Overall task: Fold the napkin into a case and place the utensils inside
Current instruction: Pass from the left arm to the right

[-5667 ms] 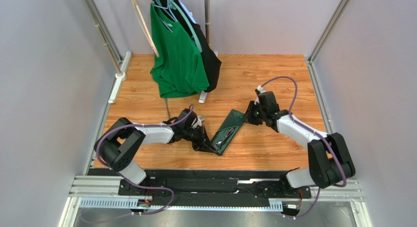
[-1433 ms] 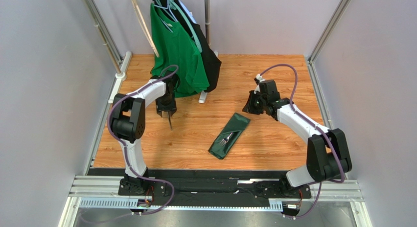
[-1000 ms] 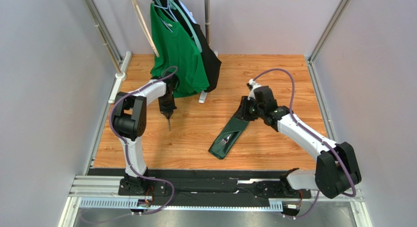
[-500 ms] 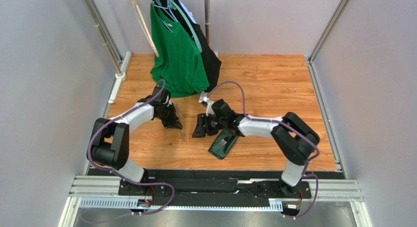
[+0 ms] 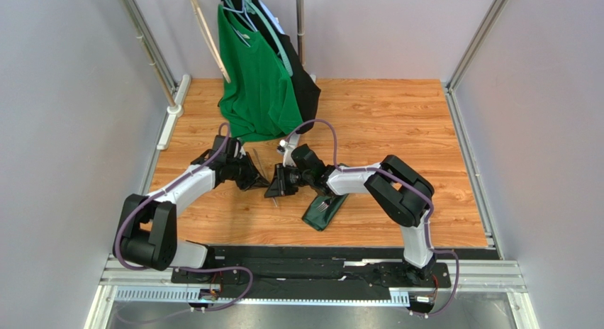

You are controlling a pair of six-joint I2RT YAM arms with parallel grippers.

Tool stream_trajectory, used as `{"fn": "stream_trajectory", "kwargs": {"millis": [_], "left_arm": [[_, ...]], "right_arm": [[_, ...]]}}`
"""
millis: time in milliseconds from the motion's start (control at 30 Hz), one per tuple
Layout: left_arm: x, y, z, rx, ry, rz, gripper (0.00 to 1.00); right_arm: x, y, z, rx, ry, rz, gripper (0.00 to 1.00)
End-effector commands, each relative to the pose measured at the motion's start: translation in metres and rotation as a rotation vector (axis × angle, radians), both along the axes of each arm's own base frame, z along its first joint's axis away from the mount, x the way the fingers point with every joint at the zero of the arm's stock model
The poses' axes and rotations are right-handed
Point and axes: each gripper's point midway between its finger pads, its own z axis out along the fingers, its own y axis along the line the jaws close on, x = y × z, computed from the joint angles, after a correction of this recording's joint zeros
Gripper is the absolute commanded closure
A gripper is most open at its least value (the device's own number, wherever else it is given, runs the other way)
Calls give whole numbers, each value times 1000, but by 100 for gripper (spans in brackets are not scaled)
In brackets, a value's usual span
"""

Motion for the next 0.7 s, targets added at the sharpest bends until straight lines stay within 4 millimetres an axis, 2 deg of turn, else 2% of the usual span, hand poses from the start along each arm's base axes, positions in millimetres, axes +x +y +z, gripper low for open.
{"fn": "stream_trajectory", "kwargs": {"millis": [0, 67, 100, 133, 167, 200, 233, 267, 300, 333, 367, 433, 500, 533, 667], "left_arm": [[5, -13, 29, -104, -89, -28, 100], [-2, -10, 33, -74, -93, -68, 100], [-5, -6, 41, -54, -122, -77, 80], [-8, -1, 44, -17, -154, -109, 72], [-14, 4, 51, 12, -163, -127, 50], [-18, 7, 67, 24, -231, -143, 22], [-23, 11, 74, 48, -266, -180, 20], [-31, 15, 86, 67, -267, -196, 20], [-37, 18, 101, 77, -316, -212, 20], [-41, 22, 109, 103, -348, -248, 20], [-49, 26, 123, 121, -352, -265, 21], [-55, 30, 142, 151, -420, -312, 21], [-69, 27, 150, 129, -444, -375, 25], [-71, 30, 153, 146, -456, -389, 25], [-88, 19, 159, 63, -488, -458, 24]], "right_arm": [[-6, 9, 28, 51, -64, 84, 100], [-15, -5, 23, 7, -76, 123, 100], [-17, -13, 33, 4, -141, 157, 100], [-20, -23, 32, -13, -155, 175, 100], [-22, -42, 21, -63, -117, 179, 100], [-32, -50, 23, -50, -89, 230, 100], [-34, -58, 32, -40, -128, 270, 100], [-45, -76, 23, -95, -72, 287, 100], [-56, -83, 30, -73, -71, 341, 100], [-63, -90, 45, -44, -123, 387, 100], [-75, -100, 48, -47, -102, 412, 100], [-105, -112, 70, 40, -90, 533, 100], [-131, -127, 80, 80, -10, 598, 100], [-139, -131, 84, 93, -3, 617, 100], [-174, -138, 113, 158, 41, 708, 100]]}}
